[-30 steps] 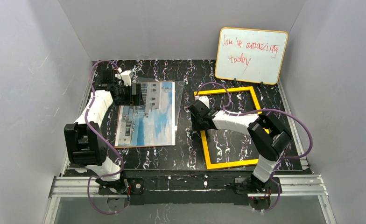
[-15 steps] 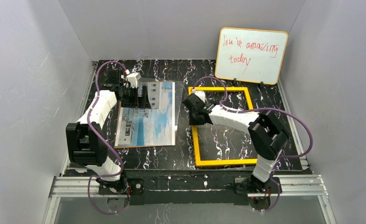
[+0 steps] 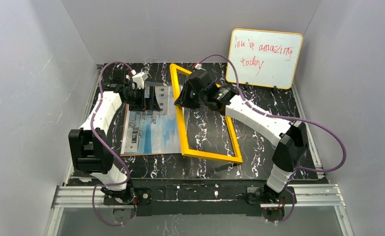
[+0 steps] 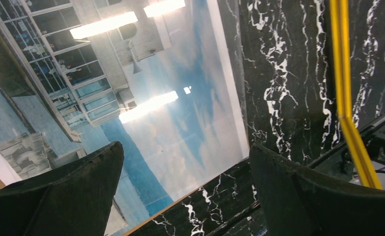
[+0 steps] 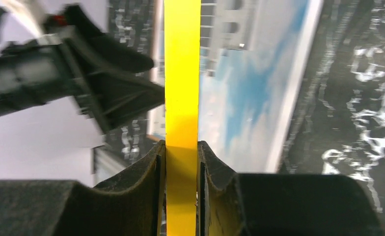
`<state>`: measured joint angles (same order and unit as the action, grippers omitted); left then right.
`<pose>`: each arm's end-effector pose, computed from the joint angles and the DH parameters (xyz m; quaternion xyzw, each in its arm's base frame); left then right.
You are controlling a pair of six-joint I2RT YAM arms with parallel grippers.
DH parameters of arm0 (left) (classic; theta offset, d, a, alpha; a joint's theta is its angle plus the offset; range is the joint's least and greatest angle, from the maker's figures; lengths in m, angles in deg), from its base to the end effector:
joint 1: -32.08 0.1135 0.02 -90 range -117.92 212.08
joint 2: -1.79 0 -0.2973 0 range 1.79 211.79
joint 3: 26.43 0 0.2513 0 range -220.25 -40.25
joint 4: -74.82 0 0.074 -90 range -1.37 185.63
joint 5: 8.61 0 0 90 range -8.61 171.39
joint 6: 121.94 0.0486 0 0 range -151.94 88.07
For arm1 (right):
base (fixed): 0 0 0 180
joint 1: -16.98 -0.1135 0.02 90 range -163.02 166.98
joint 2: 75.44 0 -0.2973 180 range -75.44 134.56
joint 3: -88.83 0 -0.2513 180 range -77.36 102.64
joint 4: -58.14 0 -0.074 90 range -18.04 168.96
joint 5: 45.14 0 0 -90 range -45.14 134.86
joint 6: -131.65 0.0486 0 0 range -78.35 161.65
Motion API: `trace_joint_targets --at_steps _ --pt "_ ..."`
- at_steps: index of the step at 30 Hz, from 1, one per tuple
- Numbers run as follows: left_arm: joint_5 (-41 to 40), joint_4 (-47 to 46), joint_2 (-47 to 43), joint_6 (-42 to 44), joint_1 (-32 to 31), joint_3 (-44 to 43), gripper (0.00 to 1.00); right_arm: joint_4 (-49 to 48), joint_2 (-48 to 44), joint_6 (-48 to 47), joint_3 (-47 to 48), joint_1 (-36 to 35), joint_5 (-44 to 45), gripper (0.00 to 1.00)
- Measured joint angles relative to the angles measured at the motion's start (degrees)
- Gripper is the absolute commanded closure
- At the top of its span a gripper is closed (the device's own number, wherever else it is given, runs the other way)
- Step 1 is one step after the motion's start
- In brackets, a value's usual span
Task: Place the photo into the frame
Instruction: Turn over the photo frame at the center of the board.
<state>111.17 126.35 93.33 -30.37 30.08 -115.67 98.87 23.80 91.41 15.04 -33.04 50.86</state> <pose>0.3466 -0.0363 0.3068 0.1083 0.9157 -0.2454 0.2991 0.2730 0.3177 0.3695 0.0227 0.8808 0.3302 0.3385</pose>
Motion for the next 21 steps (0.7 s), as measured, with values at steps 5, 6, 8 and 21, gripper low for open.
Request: trace_joint_targets --at_steps 5,6,8,21 --pt "2.1 0.3 0.0 -1.0 0.0 -1.6 0.02 -1.2 -1.6 4.8 4.5 0.0 -4.7 0.97" --pt "2.6 0.4 0.0 -1.4 0.0 -1.9 0.02 -1.9 -2.2 5.8 4.7 0.0 -5.5 0.98" --pt "3.1 0.4 0.0 -2.0 0.0 -2.2 0.02 -3.4 -3.5 7.8 4.7 0.2 -7.1 0.97" --pt "5.1 0.4 -0.1 -4.1 -0.3 -2.4 0.02 -22.3 -14.6 26.7 -10.4 7.4 -16.5 0.97"
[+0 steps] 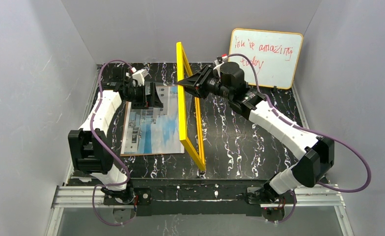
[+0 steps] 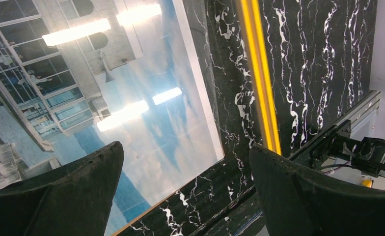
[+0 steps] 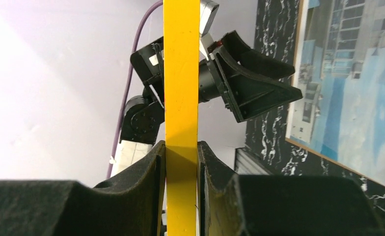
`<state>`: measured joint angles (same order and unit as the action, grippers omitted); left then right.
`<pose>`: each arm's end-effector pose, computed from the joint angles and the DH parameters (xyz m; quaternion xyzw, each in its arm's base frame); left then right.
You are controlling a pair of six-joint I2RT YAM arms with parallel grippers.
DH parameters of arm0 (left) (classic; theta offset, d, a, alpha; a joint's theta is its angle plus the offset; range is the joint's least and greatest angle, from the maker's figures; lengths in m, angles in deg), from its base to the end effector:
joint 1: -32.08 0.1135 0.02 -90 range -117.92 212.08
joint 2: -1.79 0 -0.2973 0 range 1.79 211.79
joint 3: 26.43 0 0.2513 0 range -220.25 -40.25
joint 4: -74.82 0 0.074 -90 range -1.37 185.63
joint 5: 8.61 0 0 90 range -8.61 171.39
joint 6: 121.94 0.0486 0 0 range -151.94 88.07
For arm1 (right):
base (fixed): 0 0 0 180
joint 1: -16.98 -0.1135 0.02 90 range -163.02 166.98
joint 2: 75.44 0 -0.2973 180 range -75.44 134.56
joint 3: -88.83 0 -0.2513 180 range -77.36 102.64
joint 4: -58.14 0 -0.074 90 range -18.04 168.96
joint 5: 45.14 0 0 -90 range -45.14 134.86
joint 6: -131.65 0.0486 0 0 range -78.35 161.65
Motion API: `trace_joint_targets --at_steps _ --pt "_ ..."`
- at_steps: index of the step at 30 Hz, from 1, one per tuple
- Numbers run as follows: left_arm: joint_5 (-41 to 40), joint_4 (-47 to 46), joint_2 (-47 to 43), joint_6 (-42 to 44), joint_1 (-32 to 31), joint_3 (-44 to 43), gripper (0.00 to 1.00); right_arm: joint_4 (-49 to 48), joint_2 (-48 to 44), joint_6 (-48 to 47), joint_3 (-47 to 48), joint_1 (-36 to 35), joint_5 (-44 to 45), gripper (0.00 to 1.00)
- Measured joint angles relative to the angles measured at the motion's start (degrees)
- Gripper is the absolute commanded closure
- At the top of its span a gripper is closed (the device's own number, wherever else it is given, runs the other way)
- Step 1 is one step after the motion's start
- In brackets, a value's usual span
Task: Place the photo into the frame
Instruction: Turn over the photo frame at the center of the board.
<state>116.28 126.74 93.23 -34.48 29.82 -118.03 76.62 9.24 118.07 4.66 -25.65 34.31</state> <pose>0.3479 -0.0415 0.3220 0.0960 0.9016 -0.2961 0.3003 0.2587 0.2502 0.4426 0.1592 0.7331 0.6018 0.2740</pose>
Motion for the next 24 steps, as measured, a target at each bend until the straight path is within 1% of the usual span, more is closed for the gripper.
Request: trace_joint_targets --at_steps 5,8,10,11,12,13,15,16,18,21,24 --pt "0.3 -0.3 -0.2 -1.6 -1.0 -0.9 0.02 -6.2 -0.1 4.7 -5.1 1.4 -3.6 0.97" --pt "0.3 -0.4 -0.2 -2.7 -1.7 -3.5 0.02 -10.1 -0.4 6.2 -8.9 1.7 -5.5 0.96" --pt "0.3 -0.8 -0.2 -3.6 -2.2 -6.0 0.02 -12.7 -1.1 6.7 -11.2 2.0 -6.3 0.93" --pt "0.3 -0.9 -0.3 -3.9 -2.4 -6.9 0.02 -13.5 -1.5 6.9 -11.9 2.2 -6.4 0.91" --pt "0.3 -1.1 -0.3 -4.2 -2.7 -7.8 0.02 -14.5 -1.9 7.2 -12.9 2.5 -6.6 0.85" --pt "0.2 -1.3 -0.3 -4.8 -3.2 -9.0 0.02 -15.3 -2.5 7.5 -13.7 2.8 -6.8 0.81" --pt "-0.1 -1.8 -0.3 -5.5 -4.3 -10.6 0.02 -15.9 -3.6 7.7 -15.0 3.6 -7.3 0.67" --pt "-0.4 -1.9 -0.3 -5.9 -5.1 -11.5 0.02 -16.0 -4.2 7.7 -15.4 3.8 -7.6 0.62" --pt "-1.2 -2.0 -0.3 -6.7 -6.8 -13.0 0.02 -15.5 -5.0 7.7 -15.7 4.9 -8.0 0.55" --pt "-2.8 -2.1 0.1 -7.8 -10.4 -15.9 0.02 -13.8 -6.2 7.2 -15.8 6.4 -9.3 0.48" --pt "-4.8 -2.4 1.6 -8.6 -14.1 -19.1 0.02 -11.7 -6.4 5.9 -15.4 7.9 -11.3 0.38"
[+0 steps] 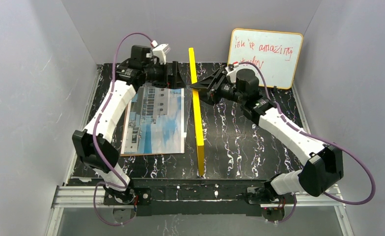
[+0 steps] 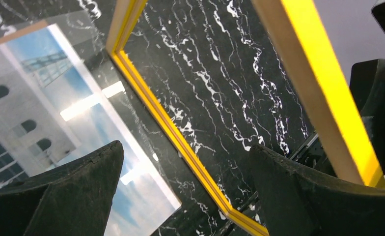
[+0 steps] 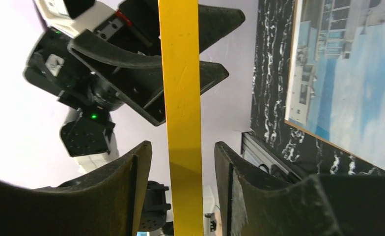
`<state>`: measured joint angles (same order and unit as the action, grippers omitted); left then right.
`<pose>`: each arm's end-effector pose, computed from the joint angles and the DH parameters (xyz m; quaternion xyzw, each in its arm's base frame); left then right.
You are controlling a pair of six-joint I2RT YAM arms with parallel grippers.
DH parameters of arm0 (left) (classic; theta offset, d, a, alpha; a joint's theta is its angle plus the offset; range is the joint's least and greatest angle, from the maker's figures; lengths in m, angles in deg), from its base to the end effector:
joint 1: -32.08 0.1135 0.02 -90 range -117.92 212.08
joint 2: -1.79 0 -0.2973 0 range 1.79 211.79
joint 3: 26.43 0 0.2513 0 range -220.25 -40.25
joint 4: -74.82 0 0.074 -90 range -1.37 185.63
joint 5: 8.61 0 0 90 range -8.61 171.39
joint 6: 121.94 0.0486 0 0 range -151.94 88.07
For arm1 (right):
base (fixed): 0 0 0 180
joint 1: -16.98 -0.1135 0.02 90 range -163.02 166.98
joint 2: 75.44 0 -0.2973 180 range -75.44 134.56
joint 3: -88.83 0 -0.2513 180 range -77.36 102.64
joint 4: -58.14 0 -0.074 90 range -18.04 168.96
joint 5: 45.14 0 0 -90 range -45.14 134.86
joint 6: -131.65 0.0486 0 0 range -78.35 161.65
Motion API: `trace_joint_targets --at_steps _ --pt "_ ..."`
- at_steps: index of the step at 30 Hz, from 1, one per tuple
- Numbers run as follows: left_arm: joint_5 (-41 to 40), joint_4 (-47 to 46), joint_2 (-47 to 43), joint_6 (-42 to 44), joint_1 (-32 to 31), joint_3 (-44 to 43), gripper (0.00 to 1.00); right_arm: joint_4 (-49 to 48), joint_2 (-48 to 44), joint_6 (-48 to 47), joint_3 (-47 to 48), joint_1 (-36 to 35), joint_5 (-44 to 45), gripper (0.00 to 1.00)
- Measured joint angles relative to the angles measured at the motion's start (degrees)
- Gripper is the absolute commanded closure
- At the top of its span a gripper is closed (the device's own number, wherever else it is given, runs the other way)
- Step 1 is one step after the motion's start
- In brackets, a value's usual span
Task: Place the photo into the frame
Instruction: Turn over the photo frame at the center of the board.
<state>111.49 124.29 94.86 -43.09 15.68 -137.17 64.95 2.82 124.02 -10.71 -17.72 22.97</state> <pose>0.3519 -0.1290 0.4255 0.1648 0.8371 -0.3322 0.4021 0.2604 0.2024 0.4047 0.1738 0.7121 0.6407 0.2285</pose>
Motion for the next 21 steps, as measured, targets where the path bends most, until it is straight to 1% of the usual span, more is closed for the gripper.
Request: trace_joint_targets --at_steps 2,7,11,15,18,21 --pt "-1.3 -0.3 1.6 -0.3 -2.2 -2.3 0.02 2.7 0.0 -1.5 1.1 0.8 -1.3 0.34" --pt "-4.6 -0.7 6.4 -0.4 -6.8 -6.2 0.02 13.4 1.0 -8.3 8.4 2.2 -3.8 0.31" --pt "-6.9 -0.6 9.2 -0.3 -9.4 -7.9 0.02 25.8 2.6 -16.8 16.4 2.5 -2.8 0.33" --pt "-8.4 -0.4 10.5 0.4 -10.7 -8.0 0.02 37.0 4.1 -24.6 23.1 2.4 -0.4 0.36" --pt "-9.5 -0.4 10.7 1.2 -10.8 -7.3 0.02 43.0 4.3 -29.5 25.4 2.5 2.2 0.38" --pt "-10.8 -1.0 10.6 2.1 -10.8 -4.9 0.02 47.0 4.3 -33.1 26.2 2.5 4.9 0.4"
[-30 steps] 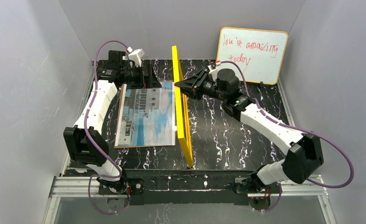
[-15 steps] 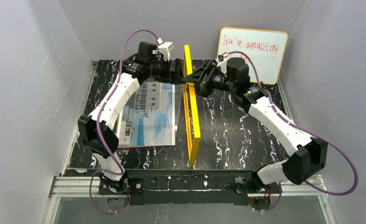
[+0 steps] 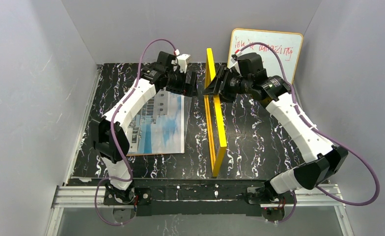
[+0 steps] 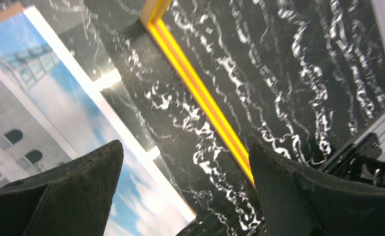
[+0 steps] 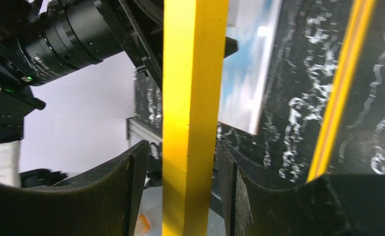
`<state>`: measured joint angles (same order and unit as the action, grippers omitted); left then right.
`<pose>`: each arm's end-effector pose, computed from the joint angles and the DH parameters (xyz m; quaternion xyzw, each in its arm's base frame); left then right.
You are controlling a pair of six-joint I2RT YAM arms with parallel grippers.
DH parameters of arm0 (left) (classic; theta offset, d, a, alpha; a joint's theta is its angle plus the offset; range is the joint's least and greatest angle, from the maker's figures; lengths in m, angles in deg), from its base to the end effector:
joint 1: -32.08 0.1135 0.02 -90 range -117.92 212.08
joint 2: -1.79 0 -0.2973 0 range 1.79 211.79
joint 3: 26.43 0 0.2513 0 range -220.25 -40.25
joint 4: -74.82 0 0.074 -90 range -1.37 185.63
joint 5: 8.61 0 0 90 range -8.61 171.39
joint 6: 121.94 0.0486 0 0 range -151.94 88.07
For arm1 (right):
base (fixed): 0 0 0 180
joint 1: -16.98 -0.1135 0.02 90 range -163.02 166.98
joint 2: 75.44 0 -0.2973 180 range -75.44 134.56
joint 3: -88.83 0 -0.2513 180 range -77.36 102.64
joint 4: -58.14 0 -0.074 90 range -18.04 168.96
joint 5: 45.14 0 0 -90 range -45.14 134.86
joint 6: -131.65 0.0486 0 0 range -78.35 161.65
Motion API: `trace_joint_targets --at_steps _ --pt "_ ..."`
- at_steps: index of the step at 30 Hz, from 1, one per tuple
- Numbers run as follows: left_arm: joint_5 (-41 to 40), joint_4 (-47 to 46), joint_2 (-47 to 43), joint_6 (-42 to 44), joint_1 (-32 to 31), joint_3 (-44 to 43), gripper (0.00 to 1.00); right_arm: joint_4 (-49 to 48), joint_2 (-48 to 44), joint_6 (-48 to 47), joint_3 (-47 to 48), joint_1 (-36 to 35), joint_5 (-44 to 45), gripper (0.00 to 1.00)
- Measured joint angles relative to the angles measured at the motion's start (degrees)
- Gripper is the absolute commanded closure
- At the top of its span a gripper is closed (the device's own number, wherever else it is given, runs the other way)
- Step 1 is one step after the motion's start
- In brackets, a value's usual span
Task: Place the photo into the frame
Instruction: Turn over the photo frame at the center of the board.
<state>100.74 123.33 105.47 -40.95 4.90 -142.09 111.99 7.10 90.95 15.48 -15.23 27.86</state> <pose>0.3773 -0.2119 0.3832 0.2137 0.8574 -0.2804 0.3749 0.2593 0.1801 0.4512 0.0537 0.8569 0.4209 0.2926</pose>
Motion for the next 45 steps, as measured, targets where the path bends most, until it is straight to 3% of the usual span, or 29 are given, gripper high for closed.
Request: trace_joint_targets --at_steps 7,19,26,35,45 --pt "-1.7 0.1 0.0 1.3 0.0 7.6 0.02 9.8 0.0 -7.0 2.9 0.0 8.6 0.41" --pt "-1.8 -1.5 0.0 1.6 -0.2 11.6 0.02 22.9 -0.9 -15.8 6.9 0.1 25.1 0.42" --pt "-2.2 -2.6 0.0 2.0 -1.2 13.7 0.02 26.9 -2.7 -18.3 6.4 0.2 31.3 0.5" --pt "-7.2 -4.9 0.2 6.0 -1.8 20.3 0.02 27.0 -7.4 -19.3 -6.0 0.4 36.0 0.6" --pt "-14.1 -6.5 0.2 12.2 -1.8 25.5 0.02 24.3 -7.9 -18.6 -16.1 0.4 36.6 0.61"
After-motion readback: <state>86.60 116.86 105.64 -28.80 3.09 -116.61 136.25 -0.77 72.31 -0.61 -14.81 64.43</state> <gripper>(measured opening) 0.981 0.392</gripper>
